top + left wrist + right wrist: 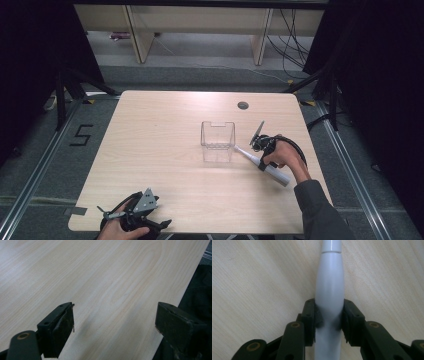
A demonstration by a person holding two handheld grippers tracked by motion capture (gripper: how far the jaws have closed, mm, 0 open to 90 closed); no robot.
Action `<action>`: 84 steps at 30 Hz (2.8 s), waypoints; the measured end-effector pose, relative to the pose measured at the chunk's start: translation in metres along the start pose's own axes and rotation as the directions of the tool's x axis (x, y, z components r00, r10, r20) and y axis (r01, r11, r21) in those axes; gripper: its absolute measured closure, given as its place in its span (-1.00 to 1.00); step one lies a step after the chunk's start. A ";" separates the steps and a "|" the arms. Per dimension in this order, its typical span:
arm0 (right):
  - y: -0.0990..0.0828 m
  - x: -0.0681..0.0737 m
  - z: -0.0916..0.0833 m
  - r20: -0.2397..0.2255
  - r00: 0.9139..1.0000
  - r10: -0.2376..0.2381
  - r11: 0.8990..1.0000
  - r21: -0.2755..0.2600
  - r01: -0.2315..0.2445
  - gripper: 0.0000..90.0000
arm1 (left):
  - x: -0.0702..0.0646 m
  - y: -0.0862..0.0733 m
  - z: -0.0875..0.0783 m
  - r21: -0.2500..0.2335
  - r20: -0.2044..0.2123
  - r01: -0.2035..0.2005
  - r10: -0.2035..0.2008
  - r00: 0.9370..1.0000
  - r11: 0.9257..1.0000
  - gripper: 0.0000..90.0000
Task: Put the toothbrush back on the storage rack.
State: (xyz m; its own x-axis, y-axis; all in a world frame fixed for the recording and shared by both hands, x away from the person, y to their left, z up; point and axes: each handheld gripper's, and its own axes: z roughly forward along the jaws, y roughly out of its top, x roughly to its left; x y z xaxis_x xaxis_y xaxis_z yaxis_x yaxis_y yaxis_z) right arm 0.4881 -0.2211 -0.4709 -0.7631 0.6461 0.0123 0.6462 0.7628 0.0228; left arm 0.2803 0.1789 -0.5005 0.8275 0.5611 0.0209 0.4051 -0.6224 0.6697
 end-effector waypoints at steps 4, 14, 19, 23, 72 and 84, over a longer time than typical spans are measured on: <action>-0.005 -0.002 -0.006 -0.015 0.999 0.028 0.999 -0.044 -0.029 0.48 | 0.000 0.000 0.000 -0.001 0.000 0.001 -0.001 1.000 1.000 -0.67; -0.024 -0.010 -0.031 0.023 0.999 0.024 0.982 -0.186 -0.019 0.48 | -0.001 0.000 0.000 -0.006 -0.005 0.002 -0.003 1.000 1.000 -0.67; -0.033 -0.010 -0.045 0.037 0.998 0.060 0.963 -0.267 -0.047 0.48 | -0.001 0.000 0.001 -0.008 -0.007 0.003 -0.003 1.000 1.000 -0.67; -0.041 -0.011 -0.058 0.029 0.990 0.141 0.934 -0.335 -0.123 0.48 | 0.000 0.000 0.000 -0.001 -0.002 0.001 -0.001 1.000 1.000 -0.67; -0.014 0.008 -0.111 -0.006 0.987 0.161 0.599 -0.794 -0.103 0.48 | 0.000 -0.001 0.001 -0.003 -0.003 0.018 -0.018 1.000 1.000 -0.67; 0.009 0.027 -0.131 -0.007 0.996 0.093 0.555 -0.830 -0.058 0.48 | 0.000 -0.001 0.000 -0.004 -0.004 0.014 -0.014 1.000 1.000 -0.67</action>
State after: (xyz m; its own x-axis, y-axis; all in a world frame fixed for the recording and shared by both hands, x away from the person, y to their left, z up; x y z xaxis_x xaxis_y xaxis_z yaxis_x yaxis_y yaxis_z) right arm 0.4726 -0.2008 -0.3393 -0.6999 0.7139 0.0218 0.3984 0.3650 0.8415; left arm 0.2799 0.1789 -0.5012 0.8200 0.5721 0.0140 0.4155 -0.6120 0.6730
